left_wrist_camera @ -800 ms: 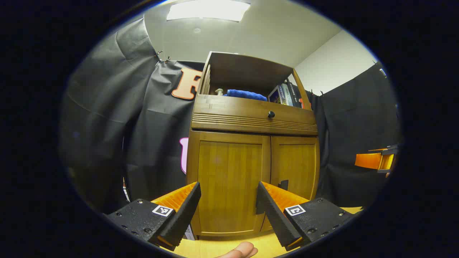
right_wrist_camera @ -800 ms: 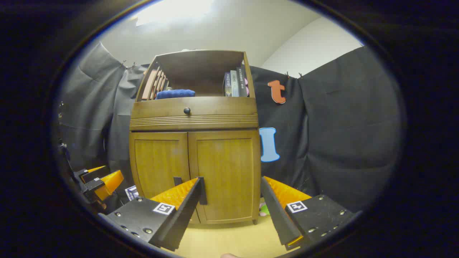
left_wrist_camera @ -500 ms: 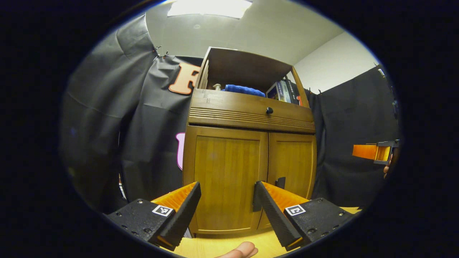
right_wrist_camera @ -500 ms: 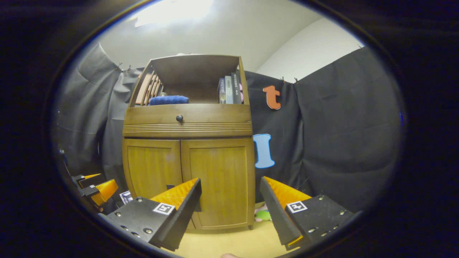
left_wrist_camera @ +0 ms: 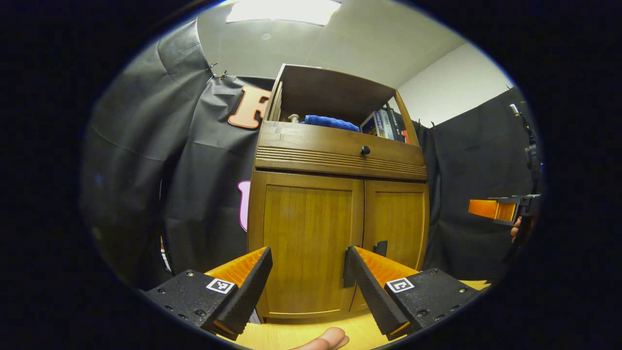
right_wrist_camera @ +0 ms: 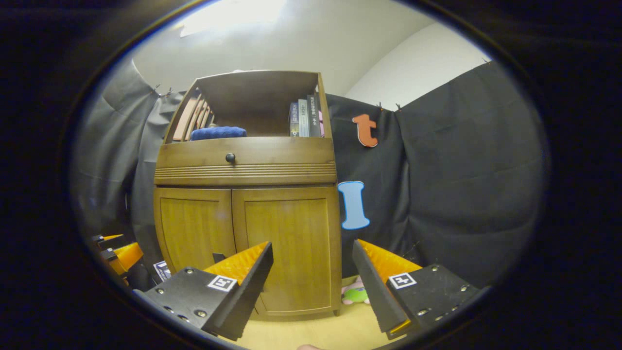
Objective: Open the right door of the double-door shoe cabinet with the right hand, and open the left door with the left hand.
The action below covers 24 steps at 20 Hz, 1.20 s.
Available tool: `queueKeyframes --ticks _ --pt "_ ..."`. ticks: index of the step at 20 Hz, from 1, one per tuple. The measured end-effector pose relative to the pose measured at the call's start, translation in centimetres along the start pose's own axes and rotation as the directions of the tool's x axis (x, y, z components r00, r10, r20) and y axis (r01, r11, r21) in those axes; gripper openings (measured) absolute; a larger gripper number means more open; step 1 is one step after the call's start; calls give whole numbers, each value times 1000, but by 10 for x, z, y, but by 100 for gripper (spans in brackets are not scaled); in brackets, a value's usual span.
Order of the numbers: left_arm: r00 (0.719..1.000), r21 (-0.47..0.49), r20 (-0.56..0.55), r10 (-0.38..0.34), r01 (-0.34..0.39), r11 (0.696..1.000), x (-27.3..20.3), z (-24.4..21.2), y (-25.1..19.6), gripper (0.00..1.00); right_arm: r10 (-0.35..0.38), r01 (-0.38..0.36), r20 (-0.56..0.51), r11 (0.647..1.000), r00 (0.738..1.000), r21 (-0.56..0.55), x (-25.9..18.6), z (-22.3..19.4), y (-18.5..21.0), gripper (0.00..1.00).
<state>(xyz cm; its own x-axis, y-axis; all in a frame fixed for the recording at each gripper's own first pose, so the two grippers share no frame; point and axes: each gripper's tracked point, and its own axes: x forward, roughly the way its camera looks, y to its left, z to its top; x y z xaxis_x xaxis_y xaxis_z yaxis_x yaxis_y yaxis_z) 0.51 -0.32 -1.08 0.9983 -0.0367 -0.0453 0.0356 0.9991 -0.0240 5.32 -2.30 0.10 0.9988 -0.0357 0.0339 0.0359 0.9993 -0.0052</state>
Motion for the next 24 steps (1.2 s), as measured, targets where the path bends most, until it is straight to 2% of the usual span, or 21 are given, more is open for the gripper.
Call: queueKeyframes --ticks 3,6,11,13,14,16,20,21,23,24 --pt "1000 7 -7 2 -2 1000 3 -2 3 96 56 -57 -17 997 998 -43 21 -15 21 98" --pt "1000 3 -15 12 -11 1000 5 -5 7 96 119 -120 -41 992 992 -25 48 -33 49 98" --pt "1000 8 -9 4 -4 1000 7 -3 7 98 177 -180 -111 984 978 -12 92 -74 89 96" --pt "1000 10 -6 -6 6 1000 7 -3 6 97 183 -186 -132 982 974 -16 107 -89 99 99" --pt "1000 11 -5 -12 12 1000 8 -2 6 98 196 -200 -143 980 970 -13 112 -96 107 96" --pt "1000 3 -6 -9 9 1000 9 -3 9 96 219 -221 -159 975 963 10 122 -107 119 98" --pt "1000 3 -13 8 -8 1000 13 -4 16 96 208 -214 -180 977 961 -14 148 -126 121 97" --pt "1000 3 -14 14 -14 1000 14 -5 17 96 241 -243 -188 970 952 9 153 -129 127 98" --pt "1000 2 -17 22 -22 1000 17 -6 19 96 254 -253 -194 967 947 34 155 -132 132 94" --pt "999 -1 -23 24 -24 1000 18 -7 19 96 253 -252 -197 967 947 32 160 -135 132 99"
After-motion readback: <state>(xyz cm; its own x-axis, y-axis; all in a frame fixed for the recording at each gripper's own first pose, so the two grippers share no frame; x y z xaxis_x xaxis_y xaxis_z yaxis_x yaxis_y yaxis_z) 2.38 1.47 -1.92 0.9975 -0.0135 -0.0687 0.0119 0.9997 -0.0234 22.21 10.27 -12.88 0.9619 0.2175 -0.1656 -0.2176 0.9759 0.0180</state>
